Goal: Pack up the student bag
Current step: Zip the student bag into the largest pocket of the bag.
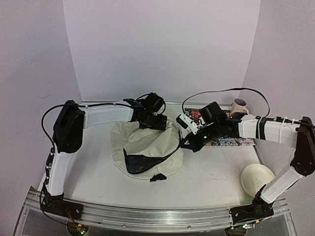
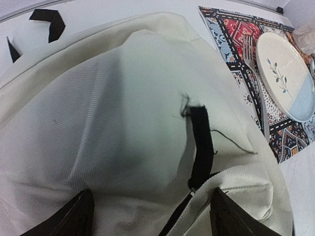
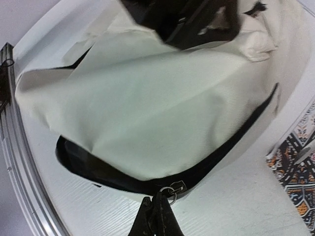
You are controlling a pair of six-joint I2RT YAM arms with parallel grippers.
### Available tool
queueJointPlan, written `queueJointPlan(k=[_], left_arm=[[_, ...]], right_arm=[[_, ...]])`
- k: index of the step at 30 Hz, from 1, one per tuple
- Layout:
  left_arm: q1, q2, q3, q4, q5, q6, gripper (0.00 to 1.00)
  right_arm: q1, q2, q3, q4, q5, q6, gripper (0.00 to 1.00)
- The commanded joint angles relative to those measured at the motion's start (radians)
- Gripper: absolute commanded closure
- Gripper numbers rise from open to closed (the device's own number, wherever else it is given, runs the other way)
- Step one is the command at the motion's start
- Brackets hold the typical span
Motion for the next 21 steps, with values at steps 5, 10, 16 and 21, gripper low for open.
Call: queueJointPlan(k=[5, 10, 16, 21], left_arm=[[0.022, 0.072, 0.000, -0.027, 0.027, -0.070, 0.17], [-0.024, -0.048, -0.094, -0.025, -0.038, -0.039, 0.14], [-0.084, -0.187, -0.197, -0.027, -0.107, -0.062, 0.11], [-0.144, -0.259, -0.229, -0.026, -0.140, -0.098, 0.09]], right_arm=[[0.081, -0.054, -0.042, -0.064, -0.147, 0.093, 0.98], [0.078, -0.078, 0.004, -0.070, -0.059, 0.123, 0.85], [0.052, -0.121, 0.032, -0.102, 0.035, 0.143, 0.74], [-0.063, -0.169, 0.015, -0.105, -0.002, 0.177, 0.63]])
